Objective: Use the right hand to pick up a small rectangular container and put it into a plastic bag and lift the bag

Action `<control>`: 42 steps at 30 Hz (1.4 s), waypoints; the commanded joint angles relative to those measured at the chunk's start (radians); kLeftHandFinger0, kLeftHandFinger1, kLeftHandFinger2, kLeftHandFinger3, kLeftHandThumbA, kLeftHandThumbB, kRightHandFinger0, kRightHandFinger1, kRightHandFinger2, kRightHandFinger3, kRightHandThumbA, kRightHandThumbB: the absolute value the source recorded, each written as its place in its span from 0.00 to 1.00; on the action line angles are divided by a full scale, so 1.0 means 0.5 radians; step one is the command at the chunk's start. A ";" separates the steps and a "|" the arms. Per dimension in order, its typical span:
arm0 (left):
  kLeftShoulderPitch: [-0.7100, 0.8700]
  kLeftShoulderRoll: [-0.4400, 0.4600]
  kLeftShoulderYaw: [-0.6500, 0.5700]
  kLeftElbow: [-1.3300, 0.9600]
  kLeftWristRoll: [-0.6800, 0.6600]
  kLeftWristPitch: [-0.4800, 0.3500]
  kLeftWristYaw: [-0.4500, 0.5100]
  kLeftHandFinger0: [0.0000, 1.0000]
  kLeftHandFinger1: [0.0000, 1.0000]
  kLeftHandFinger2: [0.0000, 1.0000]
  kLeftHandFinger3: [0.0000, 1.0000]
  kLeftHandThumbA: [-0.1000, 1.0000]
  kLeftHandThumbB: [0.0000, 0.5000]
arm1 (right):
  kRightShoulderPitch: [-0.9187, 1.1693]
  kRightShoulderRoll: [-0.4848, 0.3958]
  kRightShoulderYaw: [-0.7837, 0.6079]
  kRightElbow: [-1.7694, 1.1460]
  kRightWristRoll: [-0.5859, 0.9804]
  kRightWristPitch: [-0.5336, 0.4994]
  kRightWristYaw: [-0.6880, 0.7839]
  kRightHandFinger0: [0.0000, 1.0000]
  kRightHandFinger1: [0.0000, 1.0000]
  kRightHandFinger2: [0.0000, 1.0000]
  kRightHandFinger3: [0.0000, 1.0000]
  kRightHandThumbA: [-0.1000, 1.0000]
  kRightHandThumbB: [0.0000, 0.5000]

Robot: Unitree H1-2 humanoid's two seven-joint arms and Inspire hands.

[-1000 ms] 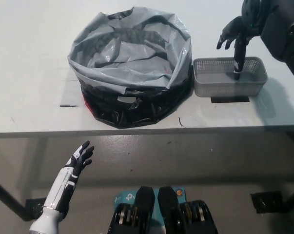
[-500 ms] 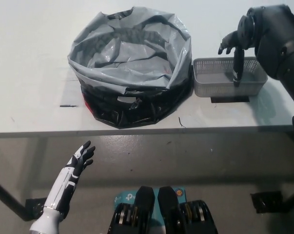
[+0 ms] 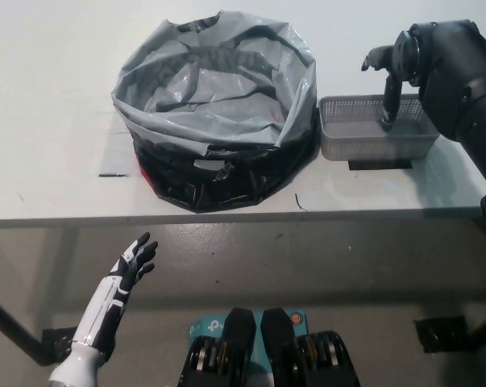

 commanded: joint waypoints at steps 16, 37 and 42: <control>-0.087 0.023 0.005 -0.074 -0.007 -0.055 -0.026 1.00 1.00 1.00 1.00 1.00 0.61 | -0.073 -0.005 -0.039 0.083 -0.003 -0.017 0.032 1.00 1.00 1.00 1.00 1.00 1.00; -0.126 0.035 0.012 -0.070 -0.028 -0.051 -0.037 1.00 1.00 1.00 1.00 1.00 0.59 | 0.000 0.047 -0.046 0.165 0.009 -0.041 0.096 1.00 1.00 1.00 1.00 0.97 1.00; -0.126 0.035 0.008 -0.089 0.000 -0.052 -0.027 1.00 1.00 1.00 1.00 1.00 0.57 | 0.055 0.067 -0.027 0.181 -0.016 -0.098 0.045 1.00 1.00 1.00 1.00 0.99 1.00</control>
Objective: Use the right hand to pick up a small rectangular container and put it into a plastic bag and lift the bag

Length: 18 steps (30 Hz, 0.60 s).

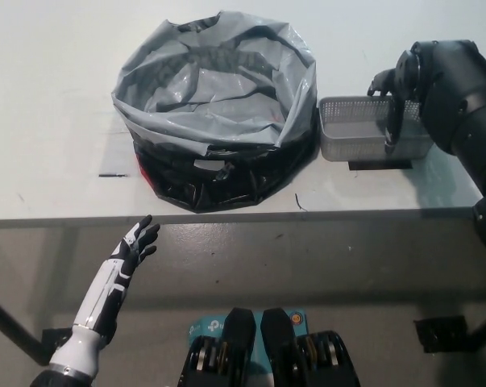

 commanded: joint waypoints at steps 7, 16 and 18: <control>-0.051 0.023 0.010 -0.074 -0.017 -0.041 -0.026 1.00 1.00 1.00 1.00 1.00 0.58 | 0.097 0.068 -0.049 0.037 -0.005 -0.028 -0.390 1.00 1.00 1.00 1.00 0.73 1.00; -0.075 0.035 0.013 -0.053 -0.022 -0.055 -0.034 1.00 1.00 1.00 1.00 1.00 0.61 | 0.194 0.036 -0.152 0.011 0.046 -0.196 -0.883 0.50 0.60 0.67 0.86 0.09 0.56; -0.076 0.037 0.013 -0.054 -0.016 -0.050 -0.032 1.00 1.00 1.00 1.00 1.00 0.60 | 0.202 0.028 -0.171 0.013 0.052 -0.220 -0.920 0.30 0.41 0.50 0.77 0.04 0.54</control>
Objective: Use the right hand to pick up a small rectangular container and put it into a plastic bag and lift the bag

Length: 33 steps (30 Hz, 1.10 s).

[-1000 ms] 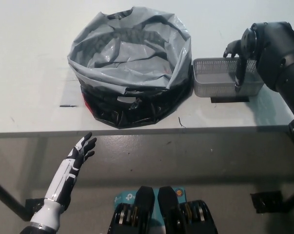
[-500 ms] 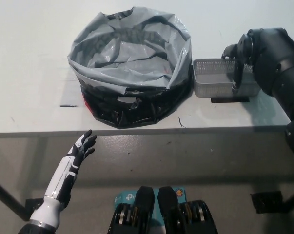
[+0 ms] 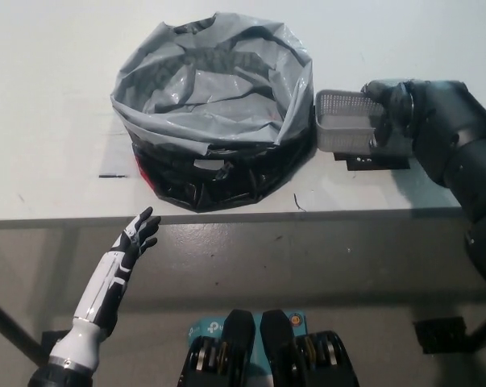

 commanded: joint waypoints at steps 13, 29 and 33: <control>-0.040 0.029 0.010 -0.044 -0.010 -0.031 -0.024 1.00 1.00 1.00 1.00 0.99 0.59 | -0.072 -0.151 -0.182 -0.024 0.075 -0.307 -0.557 0.06 0.59 0.93 0.86 0.00 0.39; -0.015 0.033 0.015 -0.030 0.002 -0.051 -0.015 1.00 1.00 1.00 1.00 1.00 0.55 | -0.398 -0.356 -0.644 -0.191 0.274 -0.361 -0.916 0.00 0.41 0.82 0.90 0.00 0.39; -0.004 0.036 0.016 -0.035 0.003 -0.045 -0.015 1.00 1.00 1.00 1.00 1.00 0.56 | -0.481 -0.359 -0.716 -0.257 0.287 -0.311 -0.963 0.00 0.38 0.78 0.82 0.00 0.50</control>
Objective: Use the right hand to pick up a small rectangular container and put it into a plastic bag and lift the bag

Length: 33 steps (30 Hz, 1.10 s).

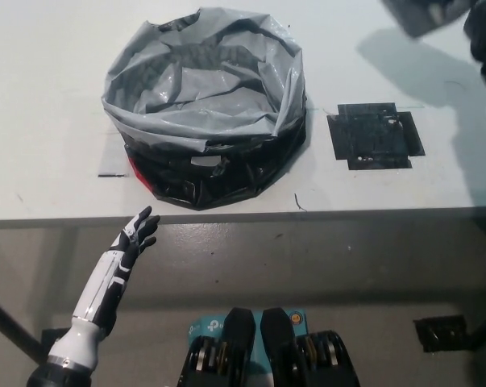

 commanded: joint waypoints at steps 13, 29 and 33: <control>0.025 0.017 -0.003 -0.032 0.024 -0.054 -0.012 1.00 1.00 1.00 1.00 1.00 0.57 | -0.192 0.237 0.023 -0.560 0.012 -0.010 0.053 0.00 0.39 0.83 0.90 0.00 0.44; 0.097 0.011 -0.026 -0.061 0.002 -0.044 -0.035 1.00 1.00 1.00 1.00 0.99 0.59 | -0.077 0.601 0.363 -0.370 -0.174 -0.079 -0.063 0.00 0.34 0.75 0.68 0.00 0.40; 0.101 0.015 -0.028 -0.060 0.017 -0.061 -0.029 1.00 1.00 1.00 1.00 0.99 0.57 | -0.086 0.640 0.388 -0.305 -0.174 -0.067 -0.057 0.02 0.45 0.86 0.72 0.00 0.34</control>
